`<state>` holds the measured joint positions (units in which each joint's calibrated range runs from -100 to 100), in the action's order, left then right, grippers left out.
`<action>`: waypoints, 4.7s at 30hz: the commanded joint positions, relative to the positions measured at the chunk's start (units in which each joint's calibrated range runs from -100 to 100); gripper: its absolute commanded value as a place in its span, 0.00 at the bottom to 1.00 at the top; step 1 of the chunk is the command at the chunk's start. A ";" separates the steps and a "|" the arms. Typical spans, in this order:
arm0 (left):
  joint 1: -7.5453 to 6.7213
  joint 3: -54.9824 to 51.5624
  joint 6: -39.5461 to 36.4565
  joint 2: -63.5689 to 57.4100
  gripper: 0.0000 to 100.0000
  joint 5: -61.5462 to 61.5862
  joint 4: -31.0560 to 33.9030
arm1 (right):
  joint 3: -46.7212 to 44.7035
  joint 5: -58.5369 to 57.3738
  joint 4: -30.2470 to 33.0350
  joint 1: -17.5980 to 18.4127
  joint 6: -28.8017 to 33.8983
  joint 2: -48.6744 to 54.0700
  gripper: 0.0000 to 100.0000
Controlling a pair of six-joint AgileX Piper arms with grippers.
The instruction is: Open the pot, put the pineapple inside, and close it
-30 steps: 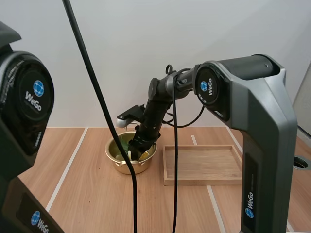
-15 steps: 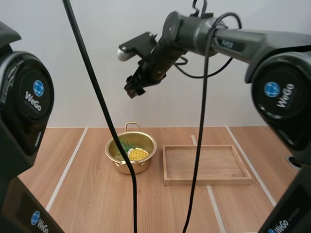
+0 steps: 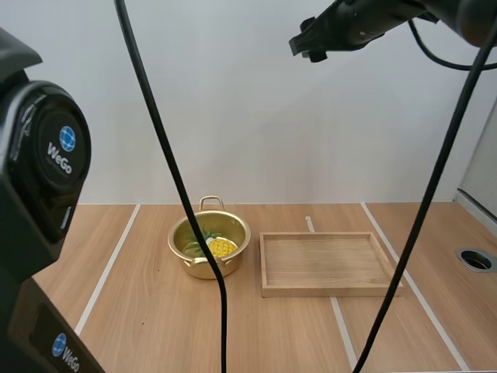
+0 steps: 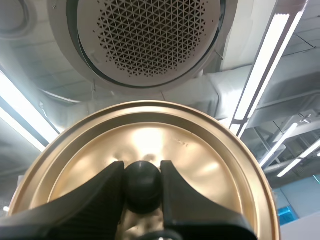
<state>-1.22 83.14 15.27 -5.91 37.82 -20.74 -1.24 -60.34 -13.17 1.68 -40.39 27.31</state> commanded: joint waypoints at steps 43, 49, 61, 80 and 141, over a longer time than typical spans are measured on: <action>-0.05 -4.45 -14.78 11.11 0.00 62.18 12.25 | 0.44 8.86 -2.38 -3.07 0.66 9.97 1.00; -0.05 -9.09 -17.39 11.11 0.00 62.18 15.95 | 0.44 8.86 -2.38 -3.07 1.38 9.97 1.00; -0.05 -20.26 -17.30 11.11 0.00 62.18 16.75 | 0.44 7.73 -2.16 -3.07 1.38 9.97 1.00; -0.05 -51.31 -12.69 11.11 0.00 60.58 12.12 | 0.44 -0.97 2.86 -3.07 1.74 9.97 1.00; 0.02 -109.00 7.55 11.11 0.00 39.32 3.75 | 0.44 -5.70 11.43 -3.07 6.53 9.97 1.00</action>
<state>-1.29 -25.54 23.75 4.99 76.01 -19.74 -1.24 -66.42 -2.11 -1.16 -34.12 36.84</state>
